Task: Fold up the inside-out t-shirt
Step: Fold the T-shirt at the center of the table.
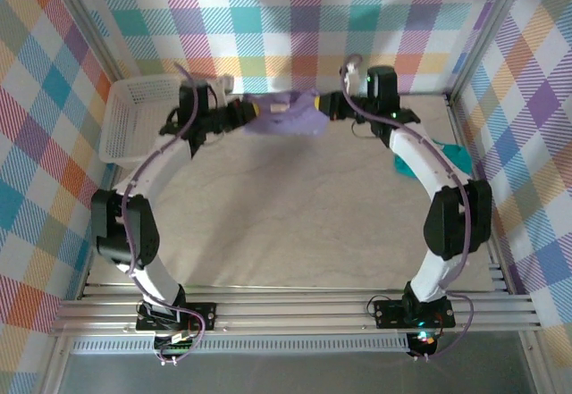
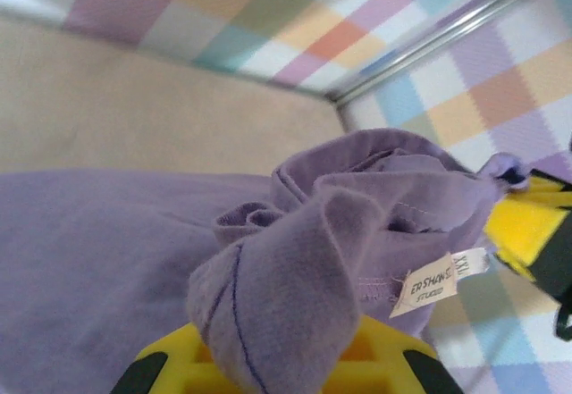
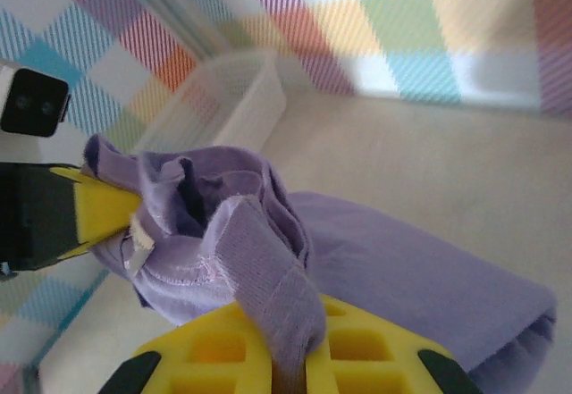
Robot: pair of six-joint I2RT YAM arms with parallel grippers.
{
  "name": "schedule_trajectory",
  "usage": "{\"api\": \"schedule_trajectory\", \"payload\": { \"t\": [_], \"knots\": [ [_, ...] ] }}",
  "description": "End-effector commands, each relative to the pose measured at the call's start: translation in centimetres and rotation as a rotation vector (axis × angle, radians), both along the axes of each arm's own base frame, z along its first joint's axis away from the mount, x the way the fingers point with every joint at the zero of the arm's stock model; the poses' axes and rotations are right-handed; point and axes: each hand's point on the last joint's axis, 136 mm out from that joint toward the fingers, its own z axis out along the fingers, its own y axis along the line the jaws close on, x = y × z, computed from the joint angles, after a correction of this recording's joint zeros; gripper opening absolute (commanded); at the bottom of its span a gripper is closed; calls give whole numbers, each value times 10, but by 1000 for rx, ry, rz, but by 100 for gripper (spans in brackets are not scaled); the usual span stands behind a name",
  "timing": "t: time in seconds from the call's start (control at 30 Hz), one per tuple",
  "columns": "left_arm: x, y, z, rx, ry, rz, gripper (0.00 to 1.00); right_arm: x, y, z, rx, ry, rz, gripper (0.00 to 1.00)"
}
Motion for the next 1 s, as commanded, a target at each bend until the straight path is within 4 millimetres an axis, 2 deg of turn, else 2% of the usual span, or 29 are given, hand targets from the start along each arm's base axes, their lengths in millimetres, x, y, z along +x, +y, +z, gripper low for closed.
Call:
{"api": "schedule_trajectory", "payload": {
  "t": [0.0,0.07,0.17,0.27,0.33,0.5,0.67,0.83,0.97],
  "knots": [
    [-57,-13,-39,56,22,-35,0,-49,3,-28,36,80,69,0],
    [-97,-21,-64,86,49,-45,0,-79,-4,-55,21,165,62,0],
    [-143,-34,-87,100,100,-62,0,-119,-11,-92,-13,283,58,0],
    [-173,-36,-107,122,152,-52,0,-144,-20,-118,-47,355,39,0],
    [-178,-29,-117,138,173,-11,0,-149,-22,-128,-59,380,32,0],
    [-169,-7,-127,237,151,89,0,-134,-13,-137,-87,392,34,0],
    [-139,14,-138,338,114,178,0,-102,-4,-151,-143,405,19,0],
    [-104,25,-162,425,128,218,3,-70,6,-190,-229,459,8,0],
    [-81,25,-187,496,161,216,10,-55,0,-232,-330,526,-26,8]
  ]
}}
